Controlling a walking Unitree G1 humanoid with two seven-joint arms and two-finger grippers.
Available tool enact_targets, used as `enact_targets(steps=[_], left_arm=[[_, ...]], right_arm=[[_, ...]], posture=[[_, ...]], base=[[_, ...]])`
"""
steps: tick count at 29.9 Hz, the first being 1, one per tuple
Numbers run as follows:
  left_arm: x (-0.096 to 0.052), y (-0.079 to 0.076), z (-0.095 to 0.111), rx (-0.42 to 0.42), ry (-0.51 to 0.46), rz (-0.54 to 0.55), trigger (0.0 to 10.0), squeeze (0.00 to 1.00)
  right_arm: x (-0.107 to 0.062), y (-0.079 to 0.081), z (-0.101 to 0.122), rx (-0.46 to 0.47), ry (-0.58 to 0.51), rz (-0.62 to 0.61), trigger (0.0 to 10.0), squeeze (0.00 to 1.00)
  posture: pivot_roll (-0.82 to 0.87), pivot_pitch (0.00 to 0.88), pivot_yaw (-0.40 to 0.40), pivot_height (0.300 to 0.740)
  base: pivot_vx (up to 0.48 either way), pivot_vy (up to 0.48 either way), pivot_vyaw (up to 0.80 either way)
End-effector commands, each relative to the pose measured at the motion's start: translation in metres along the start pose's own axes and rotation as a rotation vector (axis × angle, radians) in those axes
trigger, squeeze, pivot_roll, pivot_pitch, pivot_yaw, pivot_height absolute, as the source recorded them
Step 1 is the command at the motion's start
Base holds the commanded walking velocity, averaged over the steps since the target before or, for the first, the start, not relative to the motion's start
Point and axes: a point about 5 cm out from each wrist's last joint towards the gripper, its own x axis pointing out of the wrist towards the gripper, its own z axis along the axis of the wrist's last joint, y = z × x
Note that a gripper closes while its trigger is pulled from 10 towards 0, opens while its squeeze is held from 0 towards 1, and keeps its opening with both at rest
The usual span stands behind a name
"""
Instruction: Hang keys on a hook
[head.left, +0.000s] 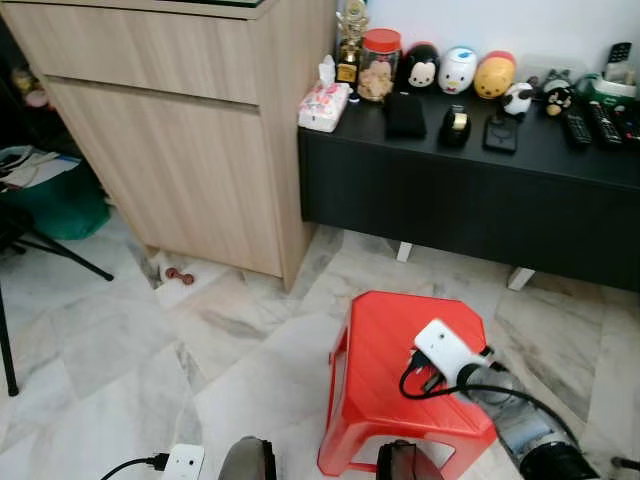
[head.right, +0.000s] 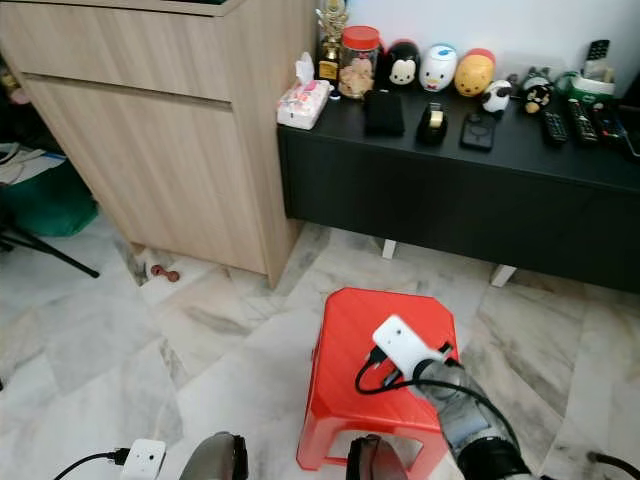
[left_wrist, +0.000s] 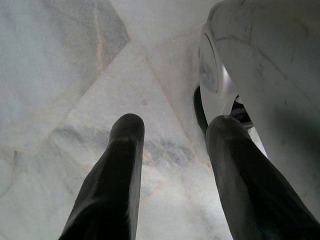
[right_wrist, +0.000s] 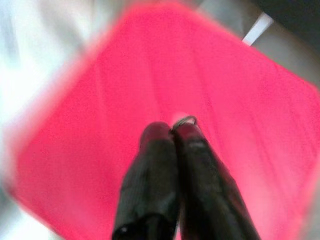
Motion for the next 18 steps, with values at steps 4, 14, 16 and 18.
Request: enact_targets(steps=[4, 14, 16, 18], left_arm=[[-0.001, -0.001, -0.009, 0.003, 0.029, -0.007, 10.0, 0.00], [-0.002, -0.001, -0.009, -0.002, 0.029, -0.009, 10.0, 0.00], [-0.002, -0.001, -0.009, -0.003, 0.030, -0.009, 10.0, 0.00], [-0.002, -0.001, -0.009, -0.008, 0.028, -0.006, 10.0, 0.00]], right_arm=[[-0.010, -0.026, 0.037, -0.346, -0.022, -0.075, 10.0, 0.00], [-0.019, -0.037, 0.067, -0.577, -0.119, -0.220, 10.0, 0.00], [-0.019, -0.036, 0.076, -0.292, -0.209, -0.241, 10.0, 0.00], [-0.020, -0.037, 0.081, 0.151, -0.320, -0.253, 10.0, 0.00]], posture=[[0.11, 0.074, -0.025, 0.630], [0.11, 0.080, -0.027, 0.630], [0.11, 0.081, -0.029, 0.630], [0.12, 0.086, -0.029, 0.630]], base=[[0.000, 0.000, 0.00], [0.000, 0.000, 0.00], [0.000, 0.000, 0.00], [0.000, 0.000, 0.00]])
